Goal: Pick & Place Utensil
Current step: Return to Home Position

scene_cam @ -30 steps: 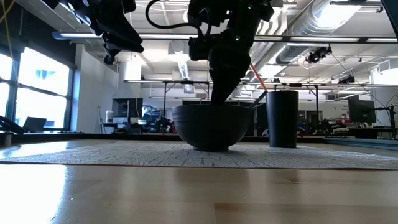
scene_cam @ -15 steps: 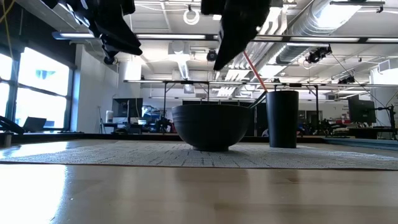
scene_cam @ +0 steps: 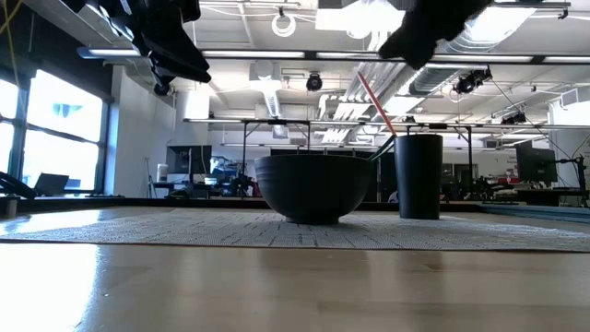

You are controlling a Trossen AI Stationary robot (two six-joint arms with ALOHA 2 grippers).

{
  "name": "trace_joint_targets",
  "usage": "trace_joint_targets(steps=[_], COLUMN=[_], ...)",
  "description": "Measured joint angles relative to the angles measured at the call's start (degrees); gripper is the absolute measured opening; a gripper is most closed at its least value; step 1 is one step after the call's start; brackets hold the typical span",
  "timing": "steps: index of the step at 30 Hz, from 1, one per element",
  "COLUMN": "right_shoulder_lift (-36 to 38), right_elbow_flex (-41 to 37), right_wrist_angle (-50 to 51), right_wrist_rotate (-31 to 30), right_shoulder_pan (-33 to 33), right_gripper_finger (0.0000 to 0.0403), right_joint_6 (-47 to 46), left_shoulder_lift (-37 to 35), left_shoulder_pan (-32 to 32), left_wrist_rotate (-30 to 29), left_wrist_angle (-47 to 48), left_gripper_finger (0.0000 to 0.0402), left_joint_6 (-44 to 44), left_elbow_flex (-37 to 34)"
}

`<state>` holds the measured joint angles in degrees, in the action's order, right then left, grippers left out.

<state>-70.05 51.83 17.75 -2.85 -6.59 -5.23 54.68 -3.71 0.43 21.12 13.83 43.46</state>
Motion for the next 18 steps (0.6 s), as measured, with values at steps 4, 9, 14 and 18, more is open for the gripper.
trace_joint_targets(steps=[4, 9, 14, 18], right_shoulder_lift=[11.93, 27.35, 41.36, 49.4], right_elbow_flex=[-8.83, -17.3, -23.91, -28.78], right_wrist_angle=[-6.68, -10.75, -10.23, -10.37], right_wrist_rotate=[0.06, -1.26, -1.97, -1.94], right_shoulder_pan=[-0.91, -1.49, -1.4, -1.4], right_gripper_finger=[0.0017, 0.0007, 0.0001, 0.0003], right_joint_6=[-0.31, -1.15, -3.7, -3.74], left_shoulder_lift=[0.0, 0.0, 0.0, 0.0], left_shoulder_pan=[0.01, -0.01, -0.01, 0.0], left_wrist_rotate=[0.0, -0.02, -0.02, -0.04], left_wrist_angle=[0.02, 0.02, 0.04, 0.02], left_gripper_finger=[0.012, 0.012, 0.012, 0.012], left_joint_6=[0.0, 0.0, 0.0, 0.0], left_elbow_flex=[0.0, 0.0, 0.0, 0.0])
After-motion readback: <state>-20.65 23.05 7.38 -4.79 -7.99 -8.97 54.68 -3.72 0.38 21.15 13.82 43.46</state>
